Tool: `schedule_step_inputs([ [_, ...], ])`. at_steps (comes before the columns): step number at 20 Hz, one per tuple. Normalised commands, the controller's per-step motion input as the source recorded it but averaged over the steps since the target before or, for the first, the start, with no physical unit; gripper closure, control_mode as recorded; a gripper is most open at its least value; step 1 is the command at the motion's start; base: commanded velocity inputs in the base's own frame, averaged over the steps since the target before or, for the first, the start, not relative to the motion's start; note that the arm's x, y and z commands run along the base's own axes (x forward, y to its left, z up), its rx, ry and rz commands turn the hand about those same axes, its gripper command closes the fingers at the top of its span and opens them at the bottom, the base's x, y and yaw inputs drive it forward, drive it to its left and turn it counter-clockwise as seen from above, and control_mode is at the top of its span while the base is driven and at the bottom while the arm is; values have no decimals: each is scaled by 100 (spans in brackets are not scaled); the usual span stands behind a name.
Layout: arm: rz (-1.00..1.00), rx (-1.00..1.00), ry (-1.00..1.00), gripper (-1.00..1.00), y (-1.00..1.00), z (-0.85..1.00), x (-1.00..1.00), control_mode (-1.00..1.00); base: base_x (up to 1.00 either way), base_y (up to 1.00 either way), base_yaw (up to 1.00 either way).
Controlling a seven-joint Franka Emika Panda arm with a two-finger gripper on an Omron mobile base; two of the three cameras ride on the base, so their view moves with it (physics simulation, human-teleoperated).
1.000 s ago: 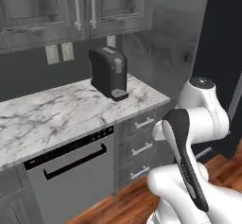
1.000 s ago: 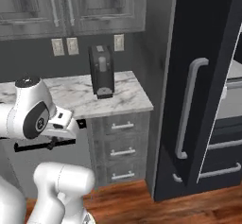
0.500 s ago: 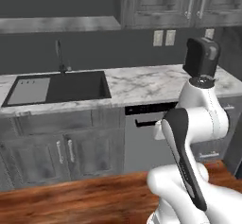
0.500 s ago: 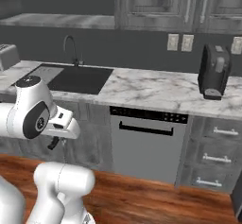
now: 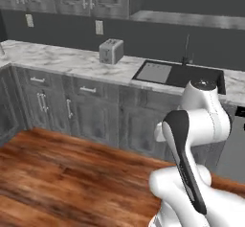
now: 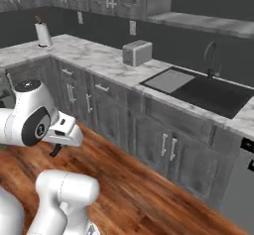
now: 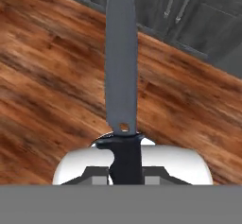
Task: Retrieve the butter from the fridge and place it on a plate on the dining table. Then retrieve the butter knife by the fridge and place it near the plate.
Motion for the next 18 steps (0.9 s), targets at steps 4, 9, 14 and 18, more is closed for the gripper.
schedule_step_inputs([
  [4,0,0,0,100,0,0,0,100,-3,48,86],
  [9,0,0,0,100,0,0,0,100,0,38,86],
  [14,0,0,0,100,0,0,0,100,3,31,84],
  [18,0,0,0,100,0,0,0,100,13,13,82],
])
